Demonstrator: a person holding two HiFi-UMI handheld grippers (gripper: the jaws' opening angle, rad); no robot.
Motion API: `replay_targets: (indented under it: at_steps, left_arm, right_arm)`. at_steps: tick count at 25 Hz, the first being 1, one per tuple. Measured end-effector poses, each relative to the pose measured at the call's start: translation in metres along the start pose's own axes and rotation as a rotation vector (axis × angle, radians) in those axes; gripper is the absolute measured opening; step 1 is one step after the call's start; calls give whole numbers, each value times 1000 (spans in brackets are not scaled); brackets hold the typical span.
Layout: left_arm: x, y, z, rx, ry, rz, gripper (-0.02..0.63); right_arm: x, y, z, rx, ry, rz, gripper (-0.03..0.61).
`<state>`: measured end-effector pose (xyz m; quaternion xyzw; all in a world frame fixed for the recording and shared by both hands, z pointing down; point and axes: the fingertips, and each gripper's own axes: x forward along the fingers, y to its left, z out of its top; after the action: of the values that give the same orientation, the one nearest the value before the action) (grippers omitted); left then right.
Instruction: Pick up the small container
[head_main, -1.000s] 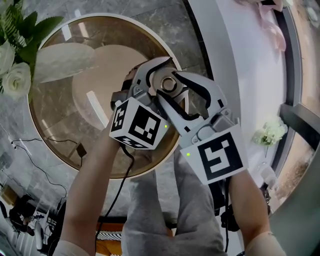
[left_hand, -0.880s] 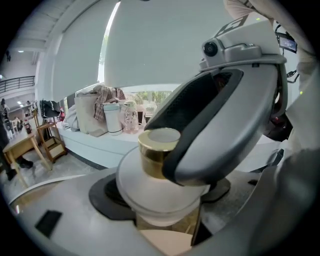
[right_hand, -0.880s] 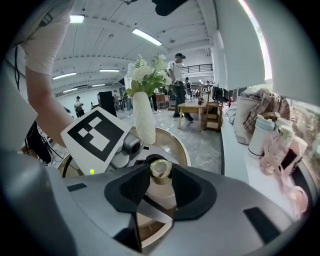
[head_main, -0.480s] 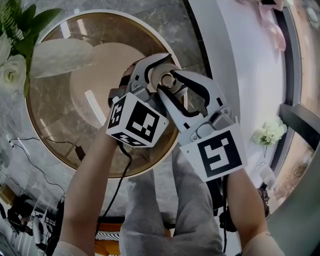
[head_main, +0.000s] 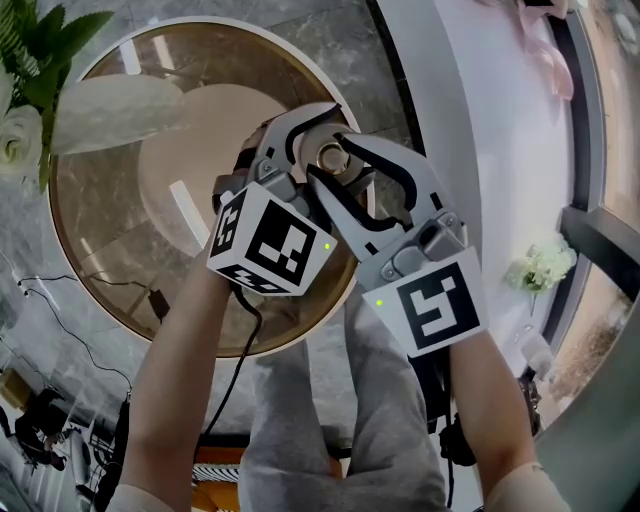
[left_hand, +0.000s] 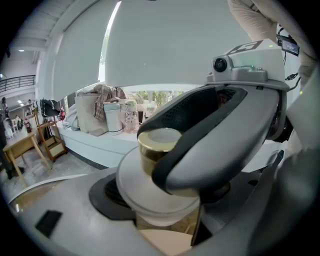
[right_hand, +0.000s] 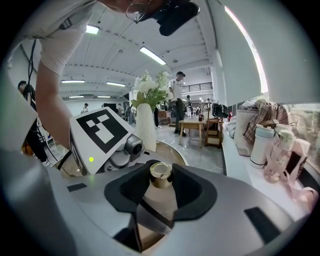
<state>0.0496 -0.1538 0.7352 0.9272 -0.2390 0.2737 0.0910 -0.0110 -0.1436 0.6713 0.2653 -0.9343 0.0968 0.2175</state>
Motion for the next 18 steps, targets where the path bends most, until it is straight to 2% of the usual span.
replay_targets:
  at_steps: [7,18]
  left_arm:
    - [0,0,0,0,-3,5,339]
    - [-5,-3,7,-15,-1,-4,339]
  right_arm:
    - [-1,-1,0,24,-84,2,133]
    - [-6,2,5,12,-74,28,130]
